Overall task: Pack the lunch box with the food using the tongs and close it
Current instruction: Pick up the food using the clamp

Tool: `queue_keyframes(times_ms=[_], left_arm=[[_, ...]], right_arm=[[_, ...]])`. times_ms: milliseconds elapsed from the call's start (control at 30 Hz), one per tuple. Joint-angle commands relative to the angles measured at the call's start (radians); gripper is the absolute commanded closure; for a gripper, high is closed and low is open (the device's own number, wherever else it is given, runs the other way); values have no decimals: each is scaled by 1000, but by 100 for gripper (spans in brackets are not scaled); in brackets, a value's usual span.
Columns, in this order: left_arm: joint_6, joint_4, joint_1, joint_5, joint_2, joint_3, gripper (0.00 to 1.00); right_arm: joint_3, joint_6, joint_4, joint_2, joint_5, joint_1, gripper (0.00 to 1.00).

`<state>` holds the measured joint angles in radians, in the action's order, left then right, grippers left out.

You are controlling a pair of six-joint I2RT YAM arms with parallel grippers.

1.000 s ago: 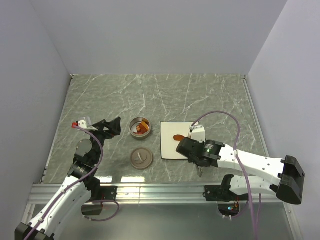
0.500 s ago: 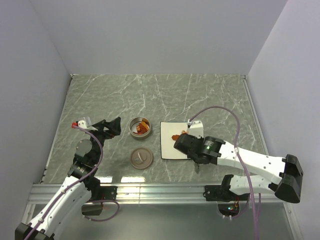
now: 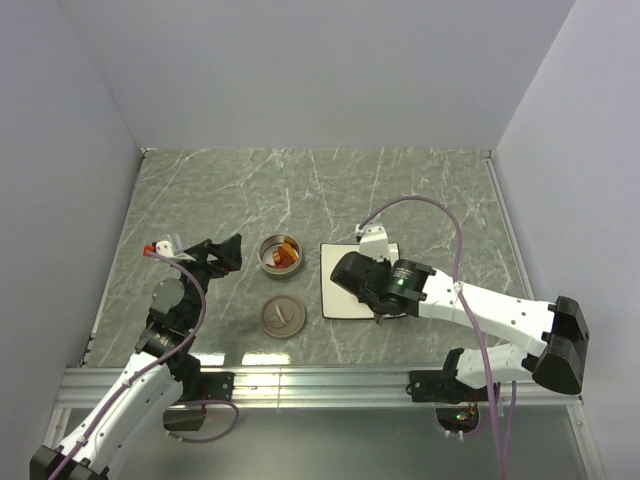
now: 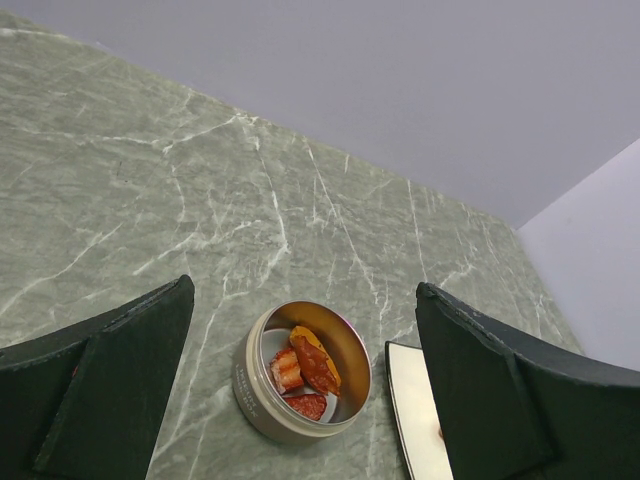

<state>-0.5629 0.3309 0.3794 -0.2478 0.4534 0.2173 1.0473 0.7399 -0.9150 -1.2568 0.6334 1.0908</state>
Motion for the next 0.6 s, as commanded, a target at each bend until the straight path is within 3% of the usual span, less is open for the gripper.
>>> queue_keyframes(times_ms=[0,567], left_arm=[[-6,31,3,19,-4,-2,0],[-9,22,3,22,-15,-4,0]], right_arm=[[5,16,1,3,40,6,60],[-110,42,57,34,-4,3,52]])
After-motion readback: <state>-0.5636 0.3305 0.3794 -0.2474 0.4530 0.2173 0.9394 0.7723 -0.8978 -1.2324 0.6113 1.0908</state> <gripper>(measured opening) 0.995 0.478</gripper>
